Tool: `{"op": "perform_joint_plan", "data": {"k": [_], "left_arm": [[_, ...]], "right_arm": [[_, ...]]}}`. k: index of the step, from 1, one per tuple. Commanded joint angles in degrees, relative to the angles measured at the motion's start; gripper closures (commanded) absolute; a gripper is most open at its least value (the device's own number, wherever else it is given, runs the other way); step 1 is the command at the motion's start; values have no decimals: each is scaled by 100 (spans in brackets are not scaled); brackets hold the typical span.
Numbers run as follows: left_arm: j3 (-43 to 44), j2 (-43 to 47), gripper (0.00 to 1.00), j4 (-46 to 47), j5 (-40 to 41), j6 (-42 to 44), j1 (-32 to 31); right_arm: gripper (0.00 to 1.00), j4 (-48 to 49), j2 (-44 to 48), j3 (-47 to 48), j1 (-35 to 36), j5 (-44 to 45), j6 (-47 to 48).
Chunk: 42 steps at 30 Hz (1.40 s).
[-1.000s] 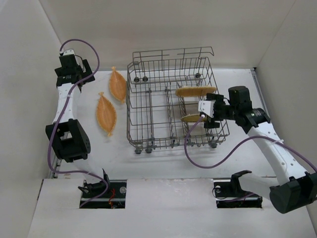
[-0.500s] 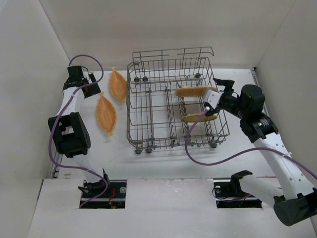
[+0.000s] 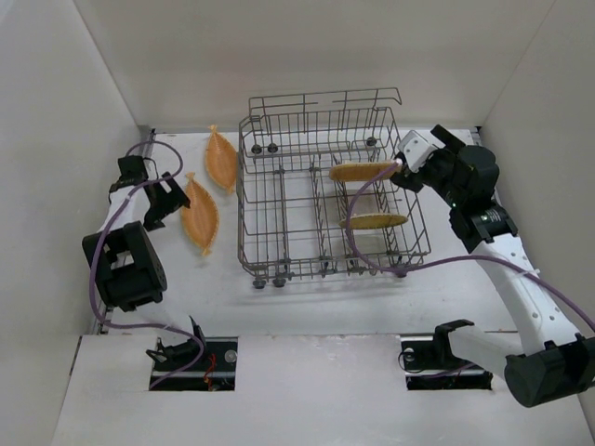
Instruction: Load the plates into the dish rack
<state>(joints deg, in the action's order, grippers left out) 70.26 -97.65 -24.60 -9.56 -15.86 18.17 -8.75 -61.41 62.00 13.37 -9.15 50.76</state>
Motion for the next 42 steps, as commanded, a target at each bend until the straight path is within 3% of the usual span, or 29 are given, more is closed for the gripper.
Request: {"op": "perform_joint_plan", "data": {"k": [1,7,13,31,35,42], "left_arm": [[-477,685,15,-106,-292,-242,6],[-1057,870,28,192,-371,-269,94],[-1041,624,38,341,-546,-216,94],[49,-703,42,579,-661,-190,24],[251,-887,51,579,-678,-181,-11],[260,-923,75,535,-696,-146,-81]], "right_arm": [[0,401,-12,322,-67,282,-480],[0,410,-117,427,-32,449,-620],[0,357,-135,489,214,581,-620],[0,-3,-266,744,346,590,-374],[0,-4,-328,779,355,625,-278],[0,40,-477,832,338,598,-198]]}}
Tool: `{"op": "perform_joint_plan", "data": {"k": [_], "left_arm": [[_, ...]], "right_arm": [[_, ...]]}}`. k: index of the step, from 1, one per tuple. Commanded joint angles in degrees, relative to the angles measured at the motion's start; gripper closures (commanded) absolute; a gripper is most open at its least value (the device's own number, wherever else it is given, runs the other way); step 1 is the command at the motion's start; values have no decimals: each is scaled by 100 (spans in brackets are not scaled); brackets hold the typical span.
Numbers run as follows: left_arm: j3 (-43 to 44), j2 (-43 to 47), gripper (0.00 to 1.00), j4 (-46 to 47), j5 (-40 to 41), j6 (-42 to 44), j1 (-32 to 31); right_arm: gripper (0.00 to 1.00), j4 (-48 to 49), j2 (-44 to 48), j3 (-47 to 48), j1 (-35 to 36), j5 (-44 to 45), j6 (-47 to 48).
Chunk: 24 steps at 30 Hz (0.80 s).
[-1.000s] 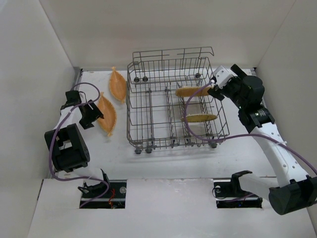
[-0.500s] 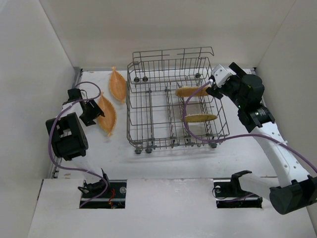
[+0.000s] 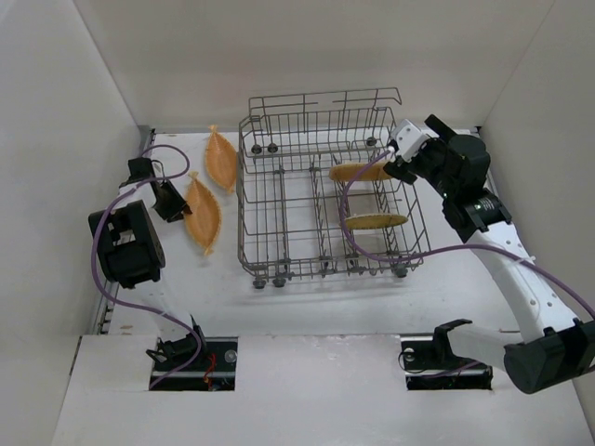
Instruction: Load the plates into the dish rack
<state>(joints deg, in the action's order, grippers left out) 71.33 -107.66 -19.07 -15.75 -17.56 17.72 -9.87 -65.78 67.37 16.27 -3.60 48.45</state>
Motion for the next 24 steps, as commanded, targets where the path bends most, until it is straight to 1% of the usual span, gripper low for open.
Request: {"op": "perform_joint_plan", "data": {"k": [1,3,6,9,16,24], "left_arm": [[118,113,79,-18,-86,42,-35],[39,209,86,-27,-86,69,-35],[-75,376,93,-53,-51,139,-18],[-172,578,97,-70,36,209,78],[-85,1246,100,-71,353,587,421],[337,2037,100,-71,607,1219,518]], "right_arm": [[0,161,-66,294,64,34,33],[0,178,-93,268,64,34,51],[0,231,-154,250,64,26,51],[0,336,-207,224,64,52,51],[0,547,-304,171,99,78,42],[0,714,-313,65,196,228,51]]}}
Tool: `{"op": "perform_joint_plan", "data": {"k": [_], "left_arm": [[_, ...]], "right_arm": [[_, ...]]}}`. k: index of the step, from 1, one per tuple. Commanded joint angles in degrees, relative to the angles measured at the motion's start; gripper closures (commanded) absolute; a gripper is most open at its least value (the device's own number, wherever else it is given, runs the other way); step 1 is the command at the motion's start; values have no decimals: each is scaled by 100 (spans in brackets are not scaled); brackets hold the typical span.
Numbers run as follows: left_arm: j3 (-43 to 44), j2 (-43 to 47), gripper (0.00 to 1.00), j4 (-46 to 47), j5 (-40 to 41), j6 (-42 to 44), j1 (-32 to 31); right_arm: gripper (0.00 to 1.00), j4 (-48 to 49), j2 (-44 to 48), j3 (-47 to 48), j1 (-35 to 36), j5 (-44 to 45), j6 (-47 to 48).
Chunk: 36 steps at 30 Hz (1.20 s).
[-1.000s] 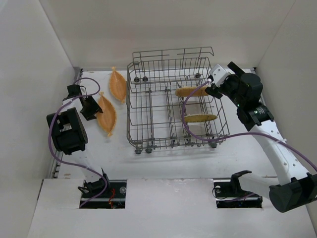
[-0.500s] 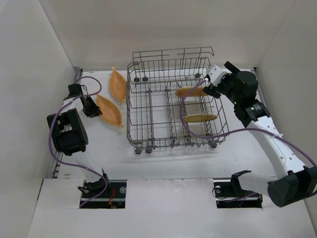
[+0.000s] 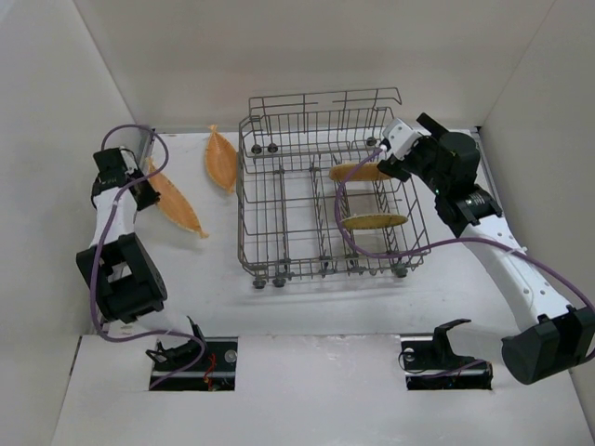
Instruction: Load the plates into the dish rack
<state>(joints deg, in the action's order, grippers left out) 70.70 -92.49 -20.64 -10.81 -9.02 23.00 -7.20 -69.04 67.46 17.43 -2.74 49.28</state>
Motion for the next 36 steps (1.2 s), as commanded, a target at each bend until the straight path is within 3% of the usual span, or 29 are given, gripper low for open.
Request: {"op": "perform_joint_plan", "data": {"k": [1,10,21,31,36], "left_arm": [[462,608,100,87,149,435,-11],[1314,1277,100,131,772,1656,-818],[1588,1857,99,1290,2310,4634,-3164],[1684,1805,99,2424,2232,6718,-4185],[1807,1655,98,2723,2039,7273,-4554]], "right_arm": [[0,456,13,39,89,142,-23],[0,658,-13,-66,80,327,108],[0,834,188,-470,63,406,170],[0,957,347,-690,28,503,232],[0,1028,505,-892,2,590,267]]}}
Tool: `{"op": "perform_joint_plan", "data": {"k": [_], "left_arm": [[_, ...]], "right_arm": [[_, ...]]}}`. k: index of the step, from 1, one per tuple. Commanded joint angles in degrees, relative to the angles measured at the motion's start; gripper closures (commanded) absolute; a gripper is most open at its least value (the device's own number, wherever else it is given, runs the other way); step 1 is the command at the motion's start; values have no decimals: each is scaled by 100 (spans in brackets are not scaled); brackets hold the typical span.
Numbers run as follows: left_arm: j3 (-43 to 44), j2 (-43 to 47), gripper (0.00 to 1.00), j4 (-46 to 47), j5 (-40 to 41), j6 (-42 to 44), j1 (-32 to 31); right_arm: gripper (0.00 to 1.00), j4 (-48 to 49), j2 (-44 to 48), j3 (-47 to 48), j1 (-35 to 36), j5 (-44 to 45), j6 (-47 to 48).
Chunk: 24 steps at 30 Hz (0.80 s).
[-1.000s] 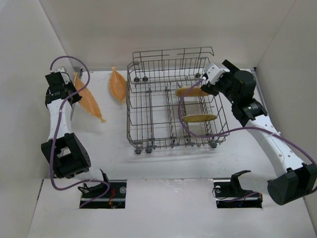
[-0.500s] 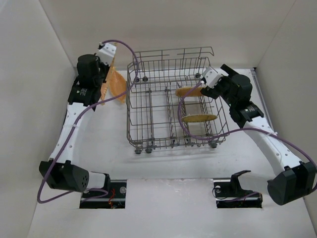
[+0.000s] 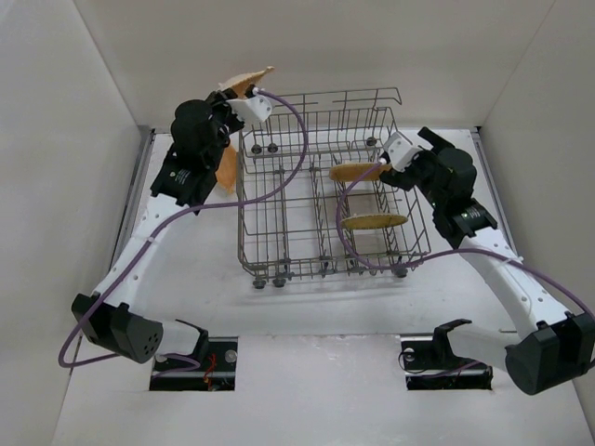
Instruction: Load the plates into the dish rack
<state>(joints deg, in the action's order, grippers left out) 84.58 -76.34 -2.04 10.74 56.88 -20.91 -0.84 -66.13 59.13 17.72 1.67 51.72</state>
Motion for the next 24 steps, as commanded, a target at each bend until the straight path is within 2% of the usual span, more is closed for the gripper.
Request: {"op": "perform_joint_plan", "data": {"k": [1,6,15,24], "left_arm": [[446,14,98,898,-177,736,-225],[604,-188,98,969,-415,912,-593],[552,-496,98,1030,-749,640,-1165],[525,-909,98,1083,-1100,122,-1175]], "right_arm": [[0,427,232,-95,-53,193,22],[0,576,223,-86,-193,500,-145],[0,392,390,-33,-519,571,-479],[0,225,557,-42,-765,633,-470]]}}
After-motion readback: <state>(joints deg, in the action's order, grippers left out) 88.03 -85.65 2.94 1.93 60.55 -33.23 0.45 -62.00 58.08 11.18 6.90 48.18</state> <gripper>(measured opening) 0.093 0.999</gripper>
